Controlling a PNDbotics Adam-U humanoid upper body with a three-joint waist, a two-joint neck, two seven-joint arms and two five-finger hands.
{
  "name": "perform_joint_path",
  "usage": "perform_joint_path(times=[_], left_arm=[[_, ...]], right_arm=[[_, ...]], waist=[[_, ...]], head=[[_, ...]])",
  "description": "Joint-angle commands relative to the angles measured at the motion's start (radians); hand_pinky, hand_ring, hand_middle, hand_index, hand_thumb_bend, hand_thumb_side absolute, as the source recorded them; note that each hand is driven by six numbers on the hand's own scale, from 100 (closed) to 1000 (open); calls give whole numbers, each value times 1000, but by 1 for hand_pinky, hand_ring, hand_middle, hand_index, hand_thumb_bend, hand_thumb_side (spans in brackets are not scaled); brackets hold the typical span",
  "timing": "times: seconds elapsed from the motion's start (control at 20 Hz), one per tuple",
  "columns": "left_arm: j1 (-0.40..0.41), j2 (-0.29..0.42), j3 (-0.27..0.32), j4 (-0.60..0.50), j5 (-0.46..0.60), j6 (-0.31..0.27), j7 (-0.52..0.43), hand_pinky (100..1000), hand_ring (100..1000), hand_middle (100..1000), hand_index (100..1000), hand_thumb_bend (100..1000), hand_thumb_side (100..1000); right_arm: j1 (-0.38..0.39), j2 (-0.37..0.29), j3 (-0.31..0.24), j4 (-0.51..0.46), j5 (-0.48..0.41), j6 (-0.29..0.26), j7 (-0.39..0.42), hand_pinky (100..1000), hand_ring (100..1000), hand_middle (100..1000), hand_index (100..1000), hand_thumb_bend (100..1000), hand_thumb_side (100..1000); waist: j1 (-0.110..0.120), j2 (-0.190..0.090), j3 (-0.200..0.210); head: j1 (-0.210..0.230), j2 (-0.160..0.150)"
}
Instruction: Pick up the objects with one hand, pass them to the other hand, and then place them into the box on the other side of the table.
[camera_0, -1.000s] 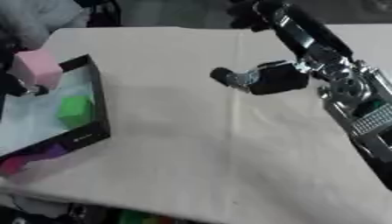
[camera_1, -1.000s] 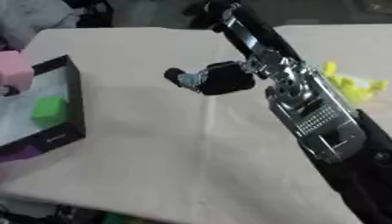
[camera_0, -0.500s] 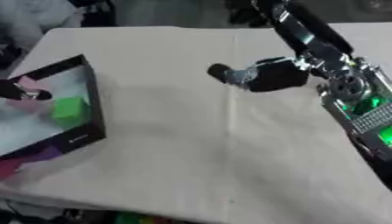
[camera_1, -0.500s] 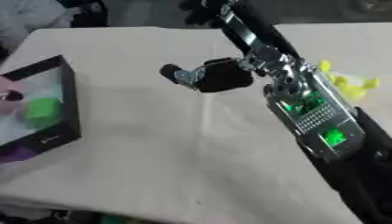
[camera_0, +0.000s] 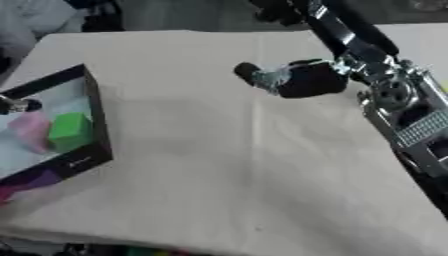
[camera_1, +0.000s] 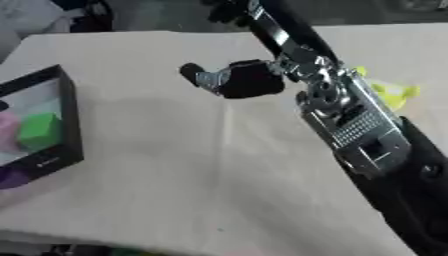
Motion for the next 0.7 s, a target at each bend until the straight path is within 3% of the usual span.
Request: perform_joint_path(times=[0.05,0.35,0.7], left_arm=[[-18,30,28,-79,51,-39,53,814,739,720,829,723,518],[9,14,56,-156,154,-137,157,813,703,698,788,720,476],[35,-73,125,-224,266,-137,269,813,677,688,777,669,471]], right_arm=[[-12,-35,-33,-23,2,-1,-17,840,814,747,854,519,293],[12,-96,-92,-12,-6,16,8,853,836,783,867,489,333],[56,-192,-180,-3,-66,42,106,852,837,788,866,488,361]], waist=[[-8,-12,1],[-7,-17,-6],[-11,-17,-15]], head=[[-28,0],[-71,2],[-110,-6]])
